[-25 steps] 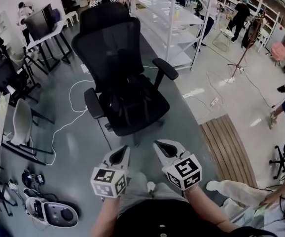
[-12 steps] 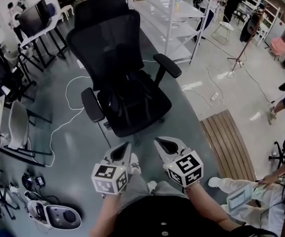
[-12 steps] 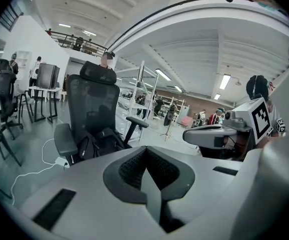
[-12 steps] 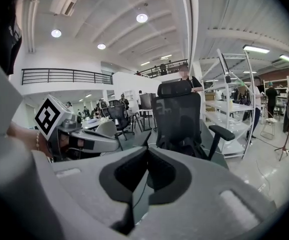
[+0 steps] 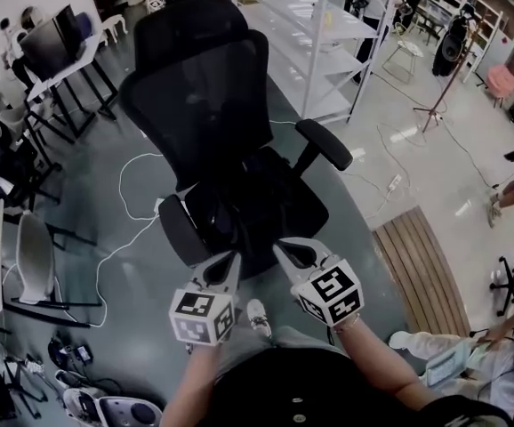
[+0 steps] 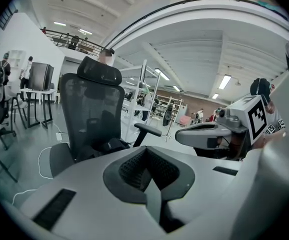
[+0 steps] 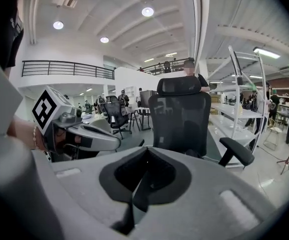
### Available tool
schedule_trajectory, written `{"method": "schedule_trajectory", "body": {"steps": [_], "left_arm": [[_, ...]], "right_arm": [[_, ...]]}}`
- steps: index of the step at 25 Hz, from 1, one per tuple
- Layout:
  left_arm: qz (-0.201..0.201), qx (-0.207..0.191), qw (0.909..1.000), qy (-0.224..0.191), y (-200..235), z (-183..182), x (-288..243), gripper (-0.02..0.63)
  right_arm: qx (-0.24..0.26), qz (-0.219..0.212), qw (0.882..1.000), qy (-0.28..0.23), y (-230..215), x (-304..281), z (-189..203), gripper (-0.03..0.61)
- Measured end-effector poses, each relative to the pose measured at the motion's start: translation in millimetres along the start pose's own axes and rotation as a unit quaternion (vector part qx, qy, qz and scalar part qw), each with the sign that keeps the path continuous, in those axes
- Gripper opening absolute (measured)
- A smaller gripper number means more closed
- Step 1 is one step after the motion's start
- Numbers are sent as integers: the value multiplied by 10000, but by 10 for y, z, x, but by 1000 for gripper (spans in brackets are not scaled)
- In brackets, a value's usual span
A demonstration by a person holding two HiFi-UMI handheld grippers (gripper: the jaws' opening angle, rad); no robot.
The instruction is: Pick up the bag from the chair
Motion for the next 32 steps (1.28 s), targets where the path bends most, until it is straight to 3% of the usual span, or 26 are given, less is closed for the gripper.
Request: {"method": "schedule_trajectory", "body": {"steps": [7,14,21,32], "left_arm": [[128,-14,9999,82,412,-165,-101,15],[285,132,9991,275,596,-84,-290,15],[53,371,9988,310,882,-146,-516,15],[-539,1033,9930,190,1483,-304,-1088,17]], "right_arm": [[-126,190,9997,25,-35,-376,-165,-2],[-73,129,9996,237,-79,-614,-103,-2],[-98,164,9994,286,-335,-959,-131,-2],[-29,-198,9986,485,-937,-1773,-246,0]]}}
Point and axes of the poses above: the fingertips, and each gripper's own axes: x backward along the fingers, y to its left, z out of its underside, the point moved 2 cm from there along x, backward along the fingers, and after that the axes turned 14 degrees about z, right-handed, at the moved point
